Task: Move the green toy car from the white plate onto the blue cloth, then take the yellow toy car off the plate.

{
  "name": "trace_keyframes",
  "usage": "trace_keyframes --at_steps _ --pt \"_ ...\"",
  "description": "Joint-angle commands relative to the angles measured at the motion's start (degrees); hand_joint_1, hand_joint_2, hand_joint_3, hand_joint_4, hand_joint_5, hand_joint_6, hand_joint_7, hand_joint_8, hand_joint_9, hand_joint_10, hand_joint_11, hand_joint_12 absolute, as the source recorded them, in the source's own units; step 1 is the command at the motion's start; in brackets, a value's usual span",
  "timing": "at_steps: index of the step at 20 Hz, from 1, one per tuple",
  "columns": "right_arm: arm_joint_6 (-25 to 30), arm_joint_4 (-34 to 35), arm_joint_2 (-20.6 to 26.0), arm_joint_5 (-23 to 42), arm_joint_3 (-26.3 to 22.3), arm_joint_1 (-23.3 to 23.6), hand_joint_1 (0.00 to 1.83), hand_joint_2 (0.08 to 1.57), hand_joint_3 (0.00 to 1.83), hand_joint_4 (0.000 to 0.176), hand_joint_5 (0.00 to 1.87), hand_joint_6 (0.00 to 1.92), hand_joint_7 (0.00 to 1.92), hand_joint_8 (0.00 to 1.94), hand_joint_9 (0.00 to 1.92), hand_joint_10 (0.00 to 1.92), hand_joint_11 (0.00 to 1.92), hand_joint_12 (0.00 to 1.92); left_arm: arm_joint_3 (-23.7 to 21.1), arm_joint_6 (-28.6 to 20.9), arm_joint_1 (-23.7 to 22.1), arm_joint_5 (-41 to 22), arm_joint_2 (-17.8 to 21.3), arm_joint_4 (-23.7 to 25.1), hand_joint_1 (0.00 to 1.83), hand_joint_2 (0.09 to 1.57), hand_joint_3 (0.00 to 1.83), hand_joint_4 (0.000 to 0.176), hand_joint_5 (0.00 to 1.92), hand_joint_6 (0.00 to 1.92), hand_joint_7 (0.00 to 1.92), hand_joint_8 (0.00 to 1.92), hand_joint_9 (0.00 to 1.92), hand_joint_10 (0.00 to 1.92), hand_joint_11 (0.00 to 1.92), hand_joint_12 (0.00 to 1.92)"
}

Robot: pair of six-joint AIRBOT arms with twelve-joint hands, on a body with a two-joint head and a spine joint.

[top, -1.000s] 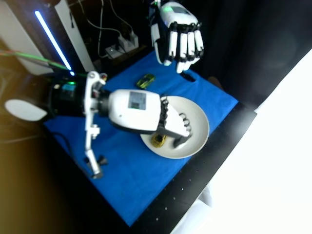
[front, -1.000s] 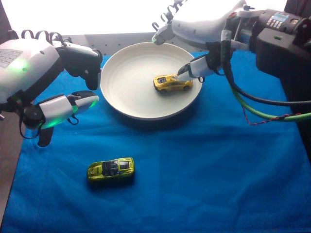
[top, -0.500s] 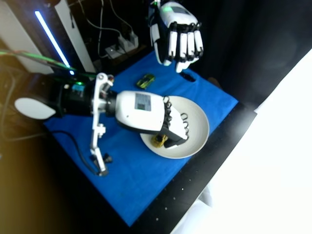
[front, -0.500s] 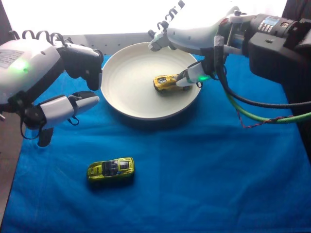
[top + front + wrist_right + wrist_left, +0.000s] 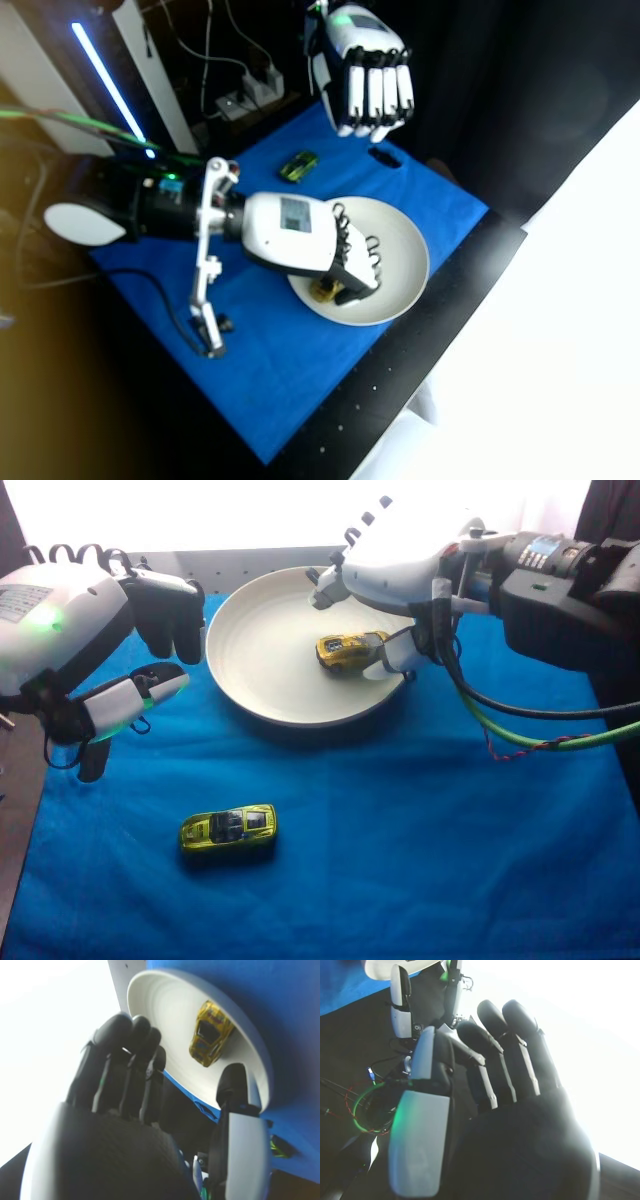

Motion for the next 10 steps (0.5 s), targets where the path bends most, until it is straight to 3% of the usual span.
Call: trace_keyframes --at_steps 1,2,3,4,5,7,8,9,10 --pt "-0.42 -0.13 -0.36 5.76 0.28 0.53 0.92 0.97 0.00 0.000 0.59 0.00 0.62 1.62 0.72 1.87 0.85 1.92 -0.10 -0.06 -0.52 -7.30 -0.37 1.19 0.88 1.25 0.00 0.170 0.71 1.37 0.66 0.91 0.61 1.12 0.44 1.65" --pt "-0.42 -0.13 -0.67 5.58 0.64 0.53 0.92 0.98 0.00 0.000 0.58 0.00 0.61 1.62 0.72 1.87 0.85 1.92 -0.10 -0.06 -0.52 -7.30 -0.37 1.19 0.88 1.25 0.00 0.175 0.71 1.37 0.68 0.83 0.61 1.11 0.44 1.65" --pt "-0.42 -0.13 -1.10 5.32 1.06 0.53 0.92 0.98 0.00 0.000 0.57 0.00 0.55 1.46 0.62 1.74 0.73 1.92 -0.10 -0.06 -0.52 -7.30 -0.37 1.22 0.87 1.25 0.00 0.176 0.71 1.38 0.69 0.81 0.62 1.12 0.46 1.66" --pt "-0.42 -0.13 -1.28 5.20 1.25 0.51 0.90 0.99 0.00 0.000 0.56 0.00 0.48 0.98 0.44 1.37 0.44 1.85 -0.09 -0.06 -0.52 -7.32 -0.37 1.23 0.86 1.25 0.00 0.176 0.70 1.39 0.68 0.80 0.62 1.13 0.45 1.68" --pt "-0.42 -0.13 -1.41 5.12 1.44 0.51 0.89 1.00 0.00 0.000 0.56 0.00 0.56 0.67 0.45 1.18 0.39 1.80 -0.10 -0.06 -0.52 -7.39 -0.37 1.23 0.87 1.25 0.00 0.176 0.70 1.39 0.69 0.82 0.60 1.17 0.44 1.71" --pt "-0.42 -0.10 -1.69 4.99 1.89 0.51 0.89 1.01 0.00 0.000 0.55 0.00 0.62 0.25 0.43 0.87 0.25 1.70 -0.11 -0.10 -0.52 -7.49 -0.39 1.23 0.89 1.24 0.00 0.176 0.73 1.35 0.68 0.83 0.58 1.18 0.40 1.73" --pt "-0.42 -0.09 -1.85 4.79 2.19 0.51 0.92 1.01 0.00 0.000 0.55 0.00 0.67 0.61 0.51 1.25 0.43 1.82 -0.11 -0.17 -0.52 -7.54 -0.44 1.24 0.88 1.24 0.00 0.176 0.73 1.35 0.67 0.83 0.56 1.19 0.38 1.75" --pt "-0.42 -0.09 -2.02 4.62 2.43 0.51 0.91 1.01 0.00 0.000 0.57 0.00 0.63 0.83 0.54 1.37 0.50 1.87 -0.11 -0.21 -0.52 -7.56 -0.48 1.26 0.89 1.24 0.00 0.176 0.73 1.35 0.67 0.83 0.58 1.20 0.40 1.75" --pt "-0.42 -0.08 -2.19 4.41 2.68 0.51 0.92 1.01 0.00 0.000 0.56 0.00 0.60 0.84 0.53 1.37 0.52 1.87 -0.11 -0.28 -0.51 -7.64 -0.49 1.27 0.89 1.24 0.00 0.176 0.73 1.34 0.68 0.84 0.58 1.20 0.42 1.74"
